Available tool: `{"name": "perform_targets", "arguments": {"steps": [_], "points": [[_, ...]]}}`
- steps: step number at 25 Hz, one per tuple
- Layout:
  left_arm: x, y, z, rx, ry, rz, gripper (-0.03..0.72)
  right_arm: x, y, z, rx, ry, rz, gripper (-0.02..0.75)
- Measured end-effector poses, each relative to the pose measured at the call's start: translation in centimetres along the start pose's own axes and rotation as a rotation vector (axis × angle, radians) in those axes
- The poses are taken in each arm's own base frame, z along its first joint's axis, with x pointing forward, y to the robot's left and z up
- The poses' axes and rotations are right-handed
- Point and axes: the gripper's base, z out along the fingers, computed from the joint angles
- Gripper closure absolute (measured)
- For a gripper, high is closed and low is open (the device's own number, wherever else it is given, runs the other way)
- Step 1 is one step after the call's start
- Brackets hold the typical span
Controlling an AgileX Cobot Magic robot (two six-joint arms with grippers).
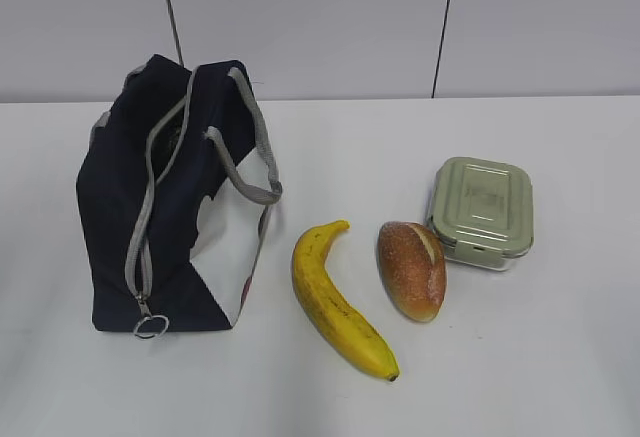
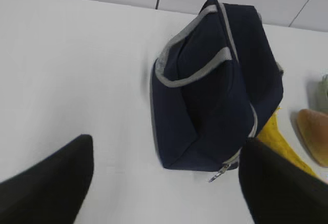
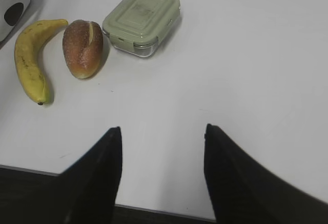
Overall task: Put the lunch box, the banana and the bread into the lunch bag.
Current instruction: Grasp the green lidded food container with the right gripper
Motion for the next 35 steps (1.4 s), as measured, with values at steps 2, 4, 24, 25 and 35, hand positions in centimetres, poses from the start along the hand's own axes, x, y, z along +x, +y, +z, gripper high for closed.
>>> {"name": "perform_targets", "arguments": {"steps": [2,4,24,25,35], "points": [[-1.7,-0.3,1.5,0.024,0.04,-0.019,0.132,0.0,0.0,0.0,0.0,0.0,0.0,0.353],[-3.2,-0.6,2.9,0.046,0.08,-0.026,0.142,0.0,0.0,0.0,0.0,0.0,0.0,0.353],[-12.0,-5.7,19.4,0.205,0.516,0.053,0.153,0.0,0.0,0.0,0.0,0.0,0.0,0.353],[-12.2,-5.7,20.2,0.203,0.522,0.054,0.156,0.0,0.0,0.0,0.0,0.0,0.0,0.353],[-11.1,-5.5,26.8,0.162,0.651,0.07,0.205,0.0,0.0,0.0,0.0,0.0,0.0,0.353]]}}
